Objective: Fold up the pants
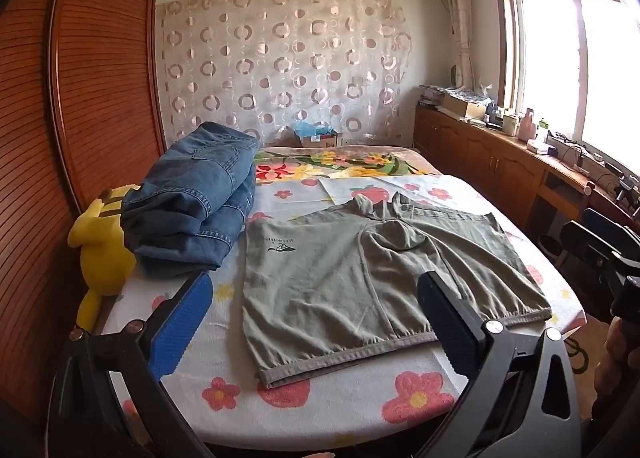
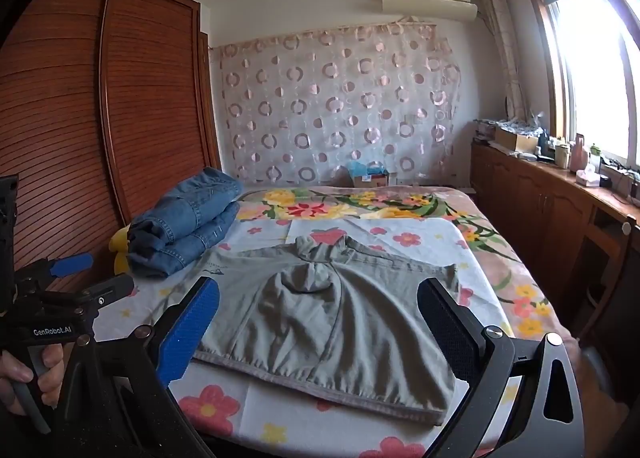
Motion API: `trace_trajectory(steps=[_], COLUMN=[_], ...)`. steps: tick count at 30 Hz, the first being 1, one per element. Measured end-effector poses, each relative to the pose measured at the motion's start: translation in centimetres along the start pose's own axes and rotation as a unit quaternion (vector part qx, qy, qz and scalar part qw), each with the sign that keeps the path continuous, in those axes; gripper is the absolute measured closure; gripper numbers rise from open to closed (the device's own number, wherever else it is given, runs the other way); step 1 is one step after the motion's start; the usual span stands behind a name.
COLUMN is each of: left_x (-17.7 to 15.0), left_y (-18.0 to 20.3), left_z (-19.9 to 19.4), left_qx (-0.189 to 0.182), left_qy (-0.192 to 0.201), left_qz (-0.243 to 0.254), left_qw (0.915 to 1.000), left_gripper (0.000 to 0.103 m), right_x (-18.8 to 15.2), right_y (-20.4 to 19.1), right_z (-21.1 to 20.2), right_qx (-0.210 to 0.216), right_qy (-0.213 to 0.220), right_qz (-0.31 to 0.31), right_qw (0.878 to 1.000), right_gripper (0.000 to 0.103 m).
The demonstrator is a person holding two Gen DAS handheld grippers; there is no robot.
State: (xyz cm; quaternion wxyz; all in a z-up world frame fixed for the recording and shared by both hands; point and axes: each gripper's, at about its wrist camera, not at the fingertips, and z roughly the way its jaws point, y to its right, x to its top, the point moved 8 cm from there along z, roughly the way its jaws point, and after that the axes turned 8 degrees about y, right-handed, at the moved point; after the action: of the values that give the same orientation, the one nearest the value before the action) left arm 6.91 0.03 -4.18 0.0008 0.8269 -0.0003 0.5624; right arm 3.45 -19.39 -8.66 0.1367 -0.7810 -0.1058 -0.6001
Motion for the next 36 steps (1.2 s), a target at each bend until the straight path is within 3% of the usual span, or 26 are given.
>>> trace_trajectory(steps=[36], left_x=[-0.18], left_y=[-0.45], left_z=[0.12], left_qx=[0.001], left_qy=[0.002], left_qz=[-0.002], left_qw=[1.0000], left_gripper=[0.001], right_x=[-0.11], right_y=[-0.07], right_z=[0.10], right_qx=[0.000], right_qy=[0.001], right_qz=[0.002], right_qw=[1.000], right_gripper=[0.003])
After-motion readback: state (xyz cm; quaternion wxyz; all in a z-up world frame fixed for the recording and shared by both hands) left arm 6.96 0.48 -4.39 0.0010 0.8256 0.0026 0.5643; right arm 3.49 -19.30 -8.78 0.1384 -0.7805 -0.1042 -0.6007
